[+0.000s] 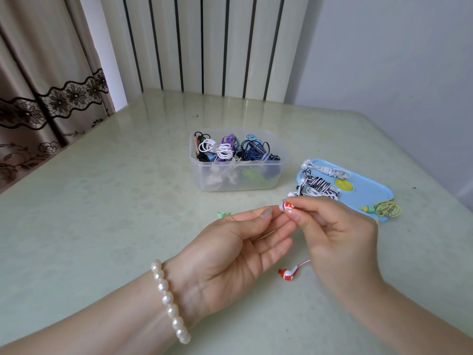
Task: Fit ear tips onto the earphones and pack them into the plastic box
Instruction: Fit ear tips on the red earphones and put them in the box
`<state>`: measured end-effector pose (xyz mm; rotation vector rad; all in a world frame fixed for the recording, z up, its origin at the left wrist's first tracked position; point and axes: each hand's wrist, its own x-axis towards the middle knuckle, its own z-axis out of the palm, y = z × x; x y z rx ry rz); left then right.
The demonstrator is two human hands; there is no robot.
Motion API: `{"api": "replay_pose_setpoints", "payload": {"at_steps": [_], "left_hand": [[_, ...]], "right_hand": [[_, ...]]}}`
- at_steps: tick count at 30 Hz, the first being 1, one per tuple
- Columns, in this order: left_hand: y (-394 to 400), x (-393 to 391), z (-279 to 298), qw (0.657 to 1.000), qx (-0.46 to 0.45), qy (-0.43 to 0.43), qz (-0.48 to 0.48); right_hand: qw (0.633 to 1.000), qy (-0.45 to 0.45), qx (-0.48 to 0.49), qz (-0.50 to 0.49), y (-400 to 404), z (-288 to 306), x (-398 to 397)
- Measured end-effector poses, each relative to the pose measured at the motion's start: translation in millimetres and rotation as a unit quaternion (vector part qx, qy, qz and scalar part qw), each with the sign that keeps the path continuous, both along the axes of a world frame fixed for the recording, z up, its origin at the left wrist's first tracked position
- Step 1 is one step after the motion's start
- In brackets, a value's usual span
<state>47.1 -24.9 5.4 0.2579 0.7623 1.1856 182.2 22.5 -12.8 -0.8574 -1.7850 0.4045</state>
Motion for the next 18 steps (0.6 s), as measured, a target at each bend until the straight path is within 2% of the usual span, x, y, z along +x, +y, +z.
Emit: {"api": "replay_pose_setpoints", "payload": {"at_steps": [1, 3, 6, 10, 18], "left_hand": [[0.5, -0.8, -0.5, 1.000, 0.001, 0.004, 0.000], [2.0, -3.4, -1.2, 1.000, 0.005, 0.014, -0.002], [3.5, -5.5, -0.5, 1.000, 0.017, 0.021, -0.008], [2.2, -4.5, 0.2, 0.998, 0.041, 0.046, -0.008], [-1.1, -0.8, 0.3, 0.993, 0.076, 0.093, -0.004]], "right_hand": [[0.996, 0.042, -0.070, 0.028, -0.1, 3.1, -1.1], [0.961, 0.140, -0.220, 0.095, 0.2, 8.6, -2.8], [0.919, 0.206, -0.308, 0.131, 3.2, 14.2, 0.0], [0.907, 0.232, -0.322, 0.138, 0.6, 17.2, 1.8], [0.937, 0.192, -0.269, 0.114, -0.6, 16.6, 1.7]]}}
